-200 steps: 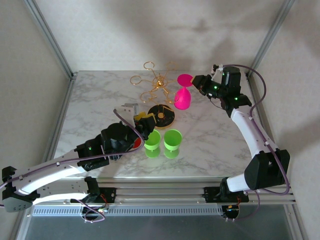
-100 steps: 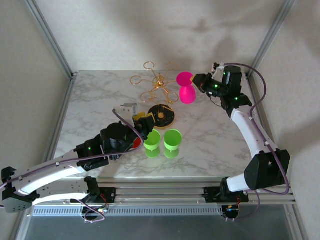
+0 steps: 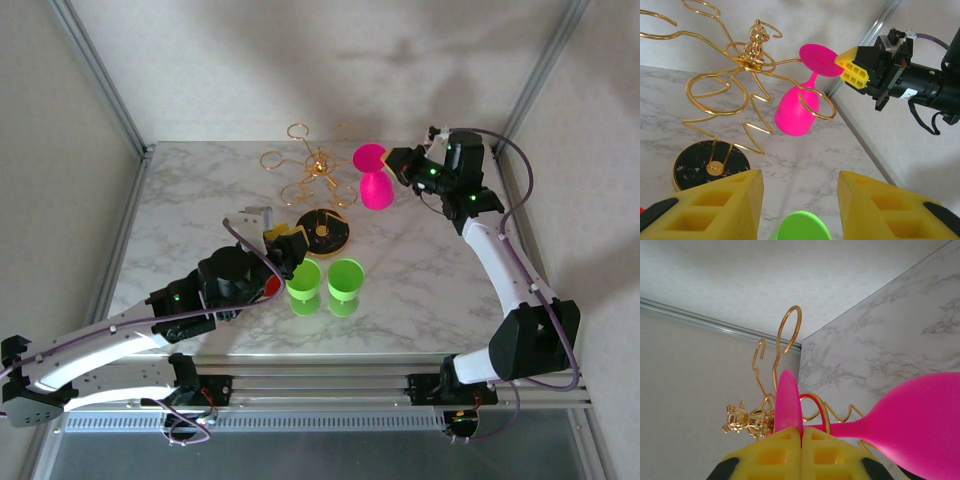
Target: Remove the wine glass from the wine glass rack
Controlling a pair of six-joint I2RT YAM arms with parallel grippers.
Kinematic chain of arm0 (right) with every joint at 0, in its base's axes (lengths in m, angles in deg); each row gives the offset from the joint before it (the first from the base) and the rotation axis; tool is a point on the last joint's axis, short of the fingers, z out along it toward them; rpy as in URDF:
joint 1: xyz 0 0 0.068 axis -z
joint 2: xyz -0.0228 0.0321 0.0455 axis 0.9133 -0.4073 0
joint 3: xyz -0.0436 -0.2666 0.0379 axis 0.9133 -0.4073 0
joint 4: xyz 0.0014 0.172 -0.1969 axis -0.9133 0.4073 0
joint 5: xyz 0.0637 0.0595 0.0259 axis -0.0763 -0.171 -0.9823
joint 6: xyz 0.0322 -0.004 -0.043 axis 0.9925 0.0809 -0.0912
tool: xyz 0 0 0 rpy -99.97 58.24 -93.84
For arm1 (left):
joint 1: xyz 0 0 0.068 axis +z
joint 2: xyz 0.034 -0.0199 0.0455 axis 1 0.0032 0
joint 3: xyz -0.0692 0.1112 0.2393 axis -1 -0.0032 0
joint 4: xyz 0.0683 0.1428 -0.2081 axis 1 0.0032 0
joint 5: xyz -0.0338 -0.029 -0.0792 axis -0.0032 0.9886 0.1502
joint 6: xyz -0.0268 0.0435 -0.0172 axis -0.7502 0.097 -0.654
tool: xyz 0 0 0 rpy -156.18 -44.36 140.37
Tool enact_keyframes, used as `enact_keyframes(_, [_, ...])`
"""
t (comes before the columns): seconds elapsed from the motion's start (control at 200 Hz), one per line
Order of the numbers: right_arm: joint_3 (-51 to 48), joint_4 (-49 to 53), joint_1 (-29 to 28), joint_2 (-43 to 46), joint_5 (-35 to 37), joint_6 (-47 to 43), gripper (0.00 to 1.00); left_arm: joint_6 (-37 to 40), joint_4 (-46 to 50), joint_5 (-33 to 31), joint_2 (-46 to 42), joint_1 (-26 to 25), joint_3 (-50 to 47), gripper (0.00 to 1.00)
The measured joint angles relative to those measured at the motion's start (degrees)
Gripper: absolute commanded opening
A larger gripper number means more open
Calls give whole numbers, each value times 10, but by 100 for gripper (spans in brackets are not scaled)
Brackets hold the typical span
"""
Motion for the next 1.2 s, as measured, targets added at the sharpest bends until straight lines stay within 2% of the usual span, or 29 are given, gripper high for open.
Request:
enact_keyframes(0.591, [-9, -2, 0, 41, 0, 33, 0, 0, 0, 5, -5, 2, 0, 42])
enact_keyframes(1.201, [-15, -18, -1, 23, -15, 42, 0, -2, 0, 7, -23, 2, -12, 42])
